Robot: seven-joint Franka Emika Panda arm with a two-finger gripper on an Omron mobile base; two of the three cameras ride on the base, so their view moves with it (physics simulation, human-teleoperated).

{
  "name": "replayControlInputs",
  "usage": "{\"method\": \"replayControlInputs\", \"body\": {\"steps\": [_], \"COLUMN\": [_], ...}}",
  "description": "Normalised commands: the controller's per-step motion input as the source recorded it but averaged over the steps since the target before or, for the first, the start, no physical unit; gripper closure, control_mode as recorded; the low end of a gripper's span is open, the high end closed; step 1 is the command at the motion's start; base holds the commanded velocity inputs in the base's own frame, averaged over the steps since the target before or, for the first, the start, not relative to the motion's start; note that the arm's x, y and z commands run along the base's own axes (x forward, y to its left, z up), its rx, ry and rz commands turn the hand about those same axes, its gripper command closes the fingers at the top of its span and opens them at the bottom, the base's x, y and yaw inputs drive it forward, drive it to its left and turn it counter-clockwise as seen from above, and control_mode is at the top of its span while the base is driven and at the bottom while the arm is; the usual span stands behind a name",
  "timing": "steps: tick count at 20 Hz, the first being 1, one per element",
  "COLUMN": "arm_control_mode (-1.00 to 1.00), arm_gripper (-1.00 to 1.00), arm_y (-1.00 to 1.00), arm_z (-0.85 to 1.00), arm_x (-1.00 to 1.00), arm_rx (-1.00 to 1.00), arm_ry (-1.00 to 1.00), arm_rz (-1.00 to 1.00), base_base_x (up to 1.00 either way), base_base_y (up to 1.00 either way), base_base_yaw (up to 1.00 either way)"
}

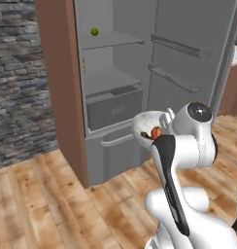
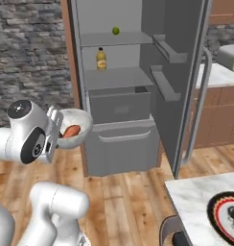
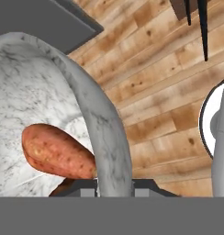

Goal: Pick the chicken drumstick and sweet potato from their plates and place them in the bowl. Then put the bowl in the fridge.

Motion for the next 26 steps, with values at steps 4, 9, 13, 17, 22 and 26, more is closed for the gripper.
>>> {"method": "replayControlInputs", "body": {"steps": [4,9,13,17,22,26], "arm_control_mode": [1.0,1.0,1.0,1.0,1.0,1.0], "arm_gripper": [1.0,1.0,1.0,1.0,1.0,1.0], "arm_y": [0.0,0.0,0.0,0.0,0.0,0.0], "arm_z": [0.0,0.0,0.0,0.0,0.0,0.0], "arm_x": [0.0,0.0,0.0,0.0,0.0,0.0], "arm_rx": [0.0,0.0,0.0,0.0,0.0,0.0], "arm_ry": [0.0,0.0,0.0,0.0,0.0,0.0], "arm_rz": [0.0,0.0,0.0,0.0,0.0,0.0], "base_base_x": [0.94,0.94,0.94,0.89,0.77,0.52], "base_base_y": [-0.09,-0.11,-0.17,-0.23,-0.36,-0.32], "base_base_yaw": [0.01,0.08,0.1,0.15,0.15,0.23]}}
